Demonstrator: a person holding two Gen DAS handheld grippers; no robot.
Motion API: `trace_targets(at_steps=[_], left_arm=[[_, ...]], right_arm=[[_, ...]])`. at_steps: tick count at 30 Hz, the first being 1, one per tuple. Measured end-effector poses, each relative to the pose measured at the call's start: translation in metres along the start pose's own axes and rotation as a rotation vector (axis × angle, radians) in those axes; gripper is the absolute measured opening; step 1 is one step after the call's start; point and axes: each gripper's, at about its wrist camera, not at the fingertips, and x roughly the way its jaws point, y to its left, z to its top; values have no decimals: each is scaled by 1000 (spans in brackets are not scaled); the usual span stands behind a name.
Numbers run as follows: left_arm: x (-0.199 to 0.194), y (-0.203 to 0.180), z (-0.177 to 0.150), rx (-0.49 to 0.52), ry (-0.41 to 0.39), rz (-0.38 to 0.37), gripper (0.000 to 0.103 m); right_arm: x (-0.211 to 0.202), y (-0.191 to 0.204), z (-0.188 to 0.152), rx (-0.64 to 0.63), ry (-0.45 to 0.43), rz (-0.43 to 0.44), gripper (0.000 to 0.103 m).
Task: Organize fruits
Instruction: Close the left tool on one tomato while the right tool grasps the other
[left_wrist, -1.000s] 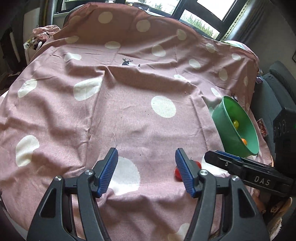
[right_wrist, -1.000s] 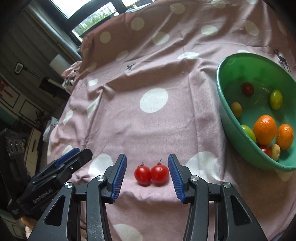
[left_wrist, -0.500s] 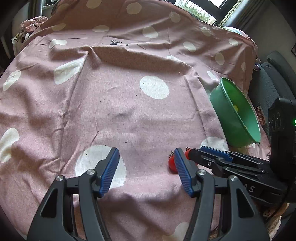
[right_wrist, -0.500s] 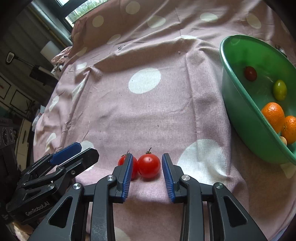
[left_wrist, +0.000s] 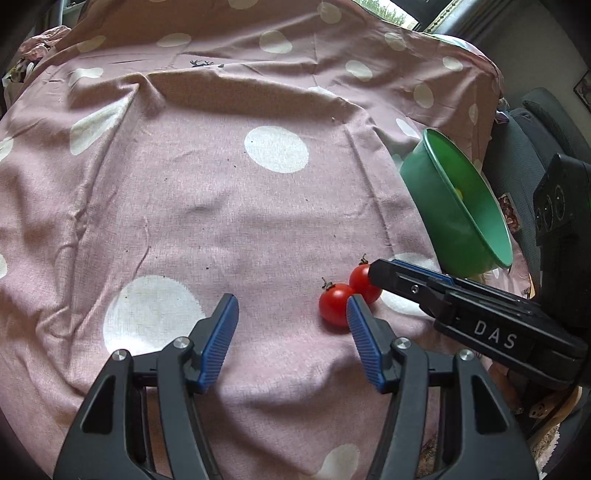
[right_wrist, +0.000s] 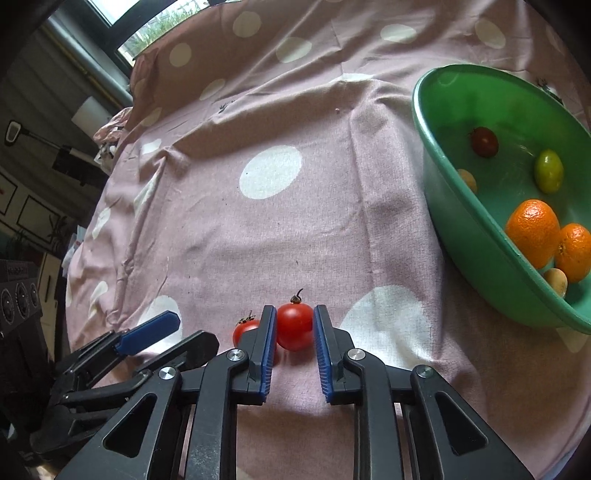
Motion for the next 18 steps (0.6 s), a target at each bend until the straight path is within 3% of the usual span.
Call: trace_targets(at_steps=[3, 7, 15, 18], left_arm=[[7, -7, -1, 11, 22, -26, 60], [13, -15, -4, 37, 39, -34, 59], [21, -16, -5, 49, 32, -30, 29], [21, -17, -5, 49, 19, -25, 28]], right_arm=[[0, -2, 1, 1, -15, -21, 23], [4, -4, 2, 22, 25, 40, 23], [5, -2, 0, 29, 31, 42, 23], [6, -3, 0, 37, 33, 46, 23]])
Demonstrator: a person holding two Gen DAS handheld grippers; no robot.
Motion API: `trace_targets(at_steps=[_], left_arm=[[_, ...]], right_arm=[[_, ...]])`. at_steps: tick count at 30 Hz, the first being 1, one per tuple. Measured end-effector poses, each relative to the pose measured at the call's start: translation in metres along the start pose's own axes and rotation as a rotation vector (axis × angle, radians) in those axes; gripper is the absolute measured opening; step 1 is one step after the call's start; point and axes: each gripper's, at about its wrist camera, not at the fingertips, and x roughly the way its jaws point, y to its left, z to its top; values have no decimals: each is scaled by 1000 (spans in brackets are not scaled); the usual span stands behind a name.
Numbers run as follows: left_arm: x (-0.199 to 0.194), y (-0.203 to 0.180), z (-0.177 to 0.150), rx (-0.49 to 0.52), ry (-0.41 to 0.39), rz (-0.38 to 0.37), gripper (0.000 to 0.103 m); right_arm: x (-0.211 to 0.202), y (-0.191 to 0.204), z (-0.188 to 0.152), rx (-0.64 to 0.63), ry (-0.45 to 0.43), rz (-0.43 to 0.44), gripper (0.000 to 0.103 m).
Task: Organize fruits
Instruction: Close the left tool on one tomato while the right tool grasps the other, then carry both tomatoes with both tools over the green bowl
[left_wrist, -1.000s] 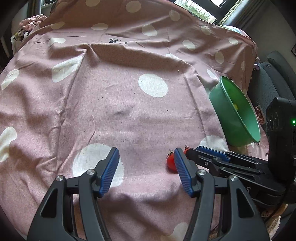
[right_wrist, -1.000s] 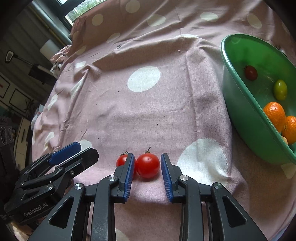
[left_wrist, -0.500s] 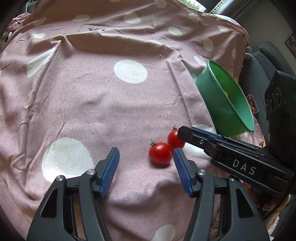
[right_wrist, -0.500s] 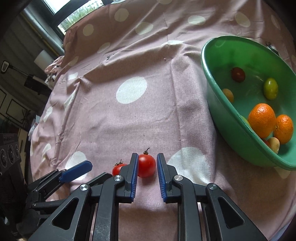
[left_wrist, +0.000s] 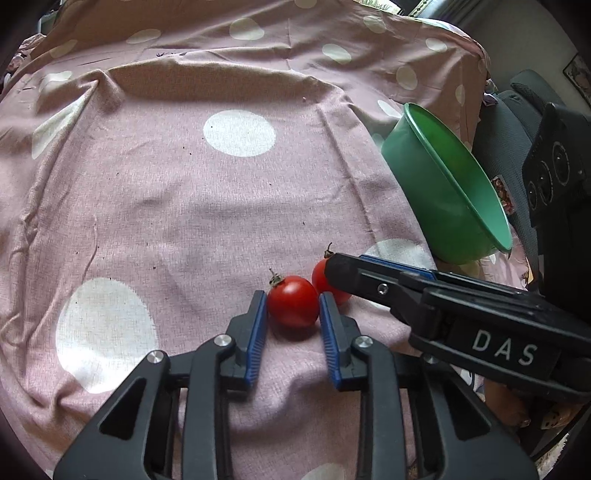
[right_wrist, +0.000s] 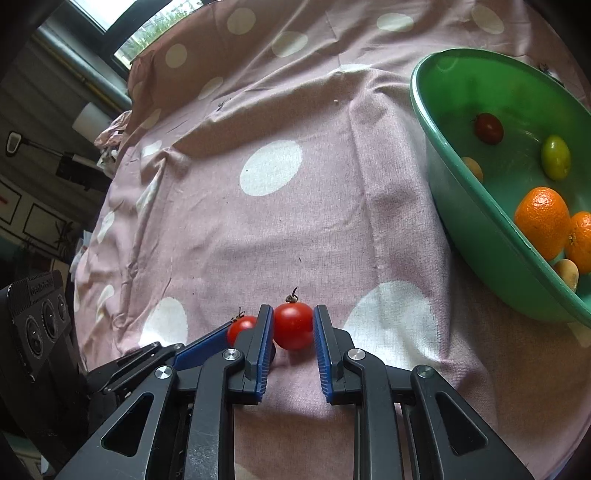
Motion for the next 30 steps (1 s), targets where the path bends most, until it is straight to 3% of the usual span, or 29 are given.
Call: trace_targets(at_steps=[12, 25, 30], left_arm=[[-9, 9, -2, -3, -37, 106, 28], [-29, 12, 1, -11, -102, 154, 28], [-46, 1, 4, -1, -163, 165, 28]], right_arm=[[14, 2, -1, 5, 38, 5, 26], [2, 5, 1, -28, -32, -46, 26], [-16, 6, 4, -33, -78, -14, 26]])
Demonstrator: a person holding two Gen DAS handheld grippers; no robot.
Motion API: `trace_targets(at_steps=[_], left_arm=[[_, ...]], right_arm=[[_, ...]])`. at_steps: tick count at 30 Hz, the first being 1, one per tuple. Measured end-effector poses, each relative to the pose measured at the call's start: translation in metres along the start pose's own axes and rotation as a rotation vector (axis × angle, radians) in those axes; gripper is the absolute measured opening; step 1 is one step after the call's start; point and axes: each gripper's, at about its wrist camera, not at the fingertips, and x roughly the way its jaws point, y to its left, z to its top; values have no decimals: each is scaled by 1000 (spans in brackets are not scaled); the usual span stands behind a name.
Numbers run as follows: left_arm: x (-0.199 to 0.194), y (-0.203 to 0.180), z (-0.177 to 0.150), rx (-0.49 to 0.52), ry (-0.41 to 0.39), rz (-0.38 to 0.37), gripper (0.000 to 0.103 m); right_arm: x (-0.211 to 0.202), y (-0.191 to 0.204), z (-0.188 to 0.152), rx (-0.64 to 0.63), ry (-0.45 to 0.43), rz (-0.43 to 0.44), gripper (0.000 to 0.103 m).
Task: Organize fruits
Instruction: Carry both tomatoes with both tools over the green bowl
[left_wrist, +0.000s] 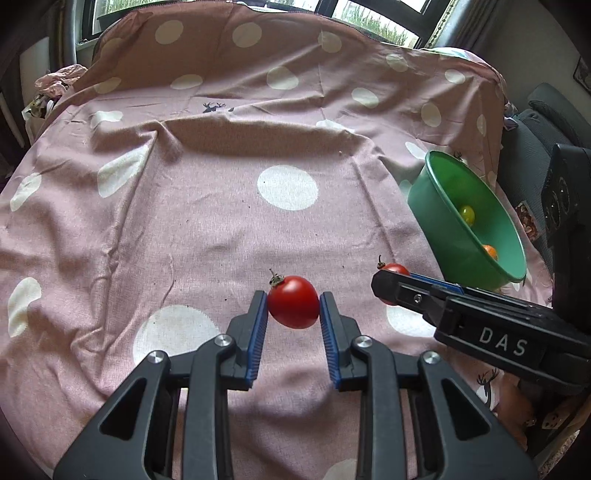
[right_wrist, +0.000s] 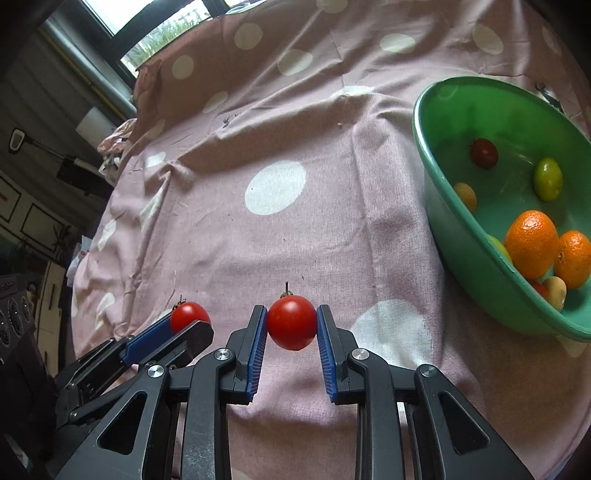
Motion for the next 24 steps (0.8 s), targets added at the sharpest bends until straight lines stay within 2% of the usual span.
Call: trace_targets(at_steps=[7, 14, 20, 24], left_arm=[[-25, -33, 16, 50, -111, -15, 28], [-33, -75, 33, 82, -204, -74, 28], [-25, -111, 48, 105, -220, -163, 28], [-12, -134, 54, 128, -198, -202, 28]], right_arm=[[-39, -7, 10, 14, -124, 18, 26], [-84, -40, 17, 97, -281, -15, 26], [-113, -77, 17, 179, -392, -102, 26], [-122, -98, 16, 221, -427, -150, 26]])
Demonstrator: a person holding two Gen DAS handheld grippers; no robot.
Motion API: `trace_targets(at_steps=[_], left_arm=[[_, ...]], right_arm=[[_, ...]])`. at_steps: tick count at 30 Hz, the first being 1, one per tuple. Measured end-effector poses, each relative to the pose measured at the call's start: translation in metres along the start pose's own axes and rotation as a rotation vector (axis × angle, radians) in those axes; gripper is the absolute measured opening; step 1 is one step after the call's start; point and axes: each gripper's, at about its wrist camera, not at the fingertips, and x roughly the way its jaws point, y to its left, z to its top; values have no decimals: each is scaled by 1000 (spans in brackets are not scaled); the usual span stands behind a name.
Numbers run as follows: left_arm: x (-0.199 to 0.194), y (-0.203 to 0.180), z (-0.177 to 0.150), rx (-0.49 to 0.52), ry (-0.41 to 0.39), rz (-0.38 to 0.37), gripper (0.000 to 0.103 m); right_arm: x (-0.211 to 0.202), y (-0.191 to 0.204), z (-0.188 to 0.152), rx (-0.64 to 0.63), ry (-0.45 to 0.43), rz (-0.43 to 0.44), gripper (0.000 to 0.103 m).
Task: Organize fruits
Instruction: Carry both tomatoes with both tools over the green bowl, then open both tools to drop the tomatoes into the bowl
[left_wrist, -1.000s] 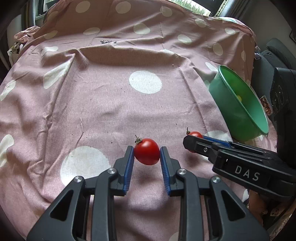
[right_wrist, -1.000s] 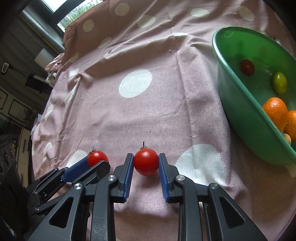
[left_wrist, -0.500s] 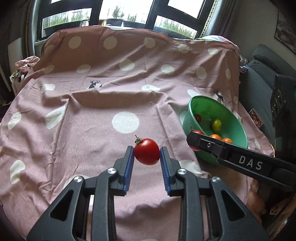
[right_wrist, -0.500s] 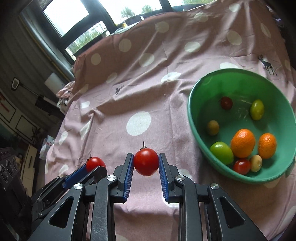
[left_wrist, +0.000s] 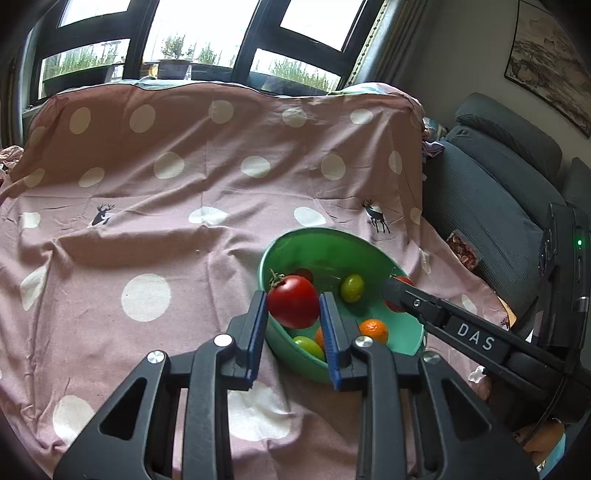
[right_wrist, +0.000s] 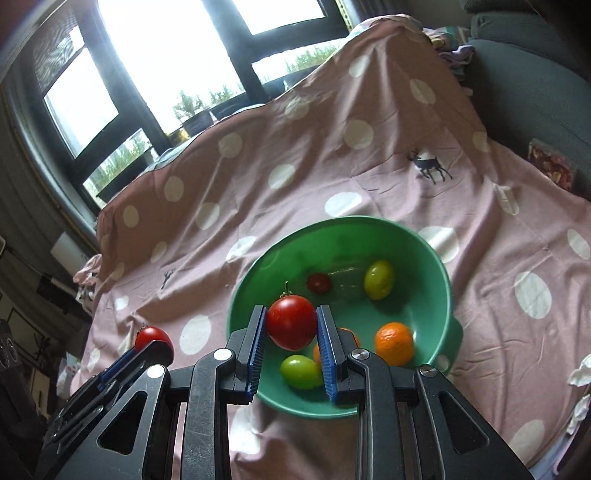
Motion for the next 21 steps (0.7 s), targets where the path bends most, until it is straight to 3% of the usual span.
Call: trace_targets(at_steps=[11, 21], left_arm=[[57, -25, -1, -1, 126, -87, 28], [86, -28, -9, 4, 207, -86, 28]], right_arm=[[14, -47, 8, 93, 31, -27, 26], [28, -58, 7, 111, 82, -34, 26]])
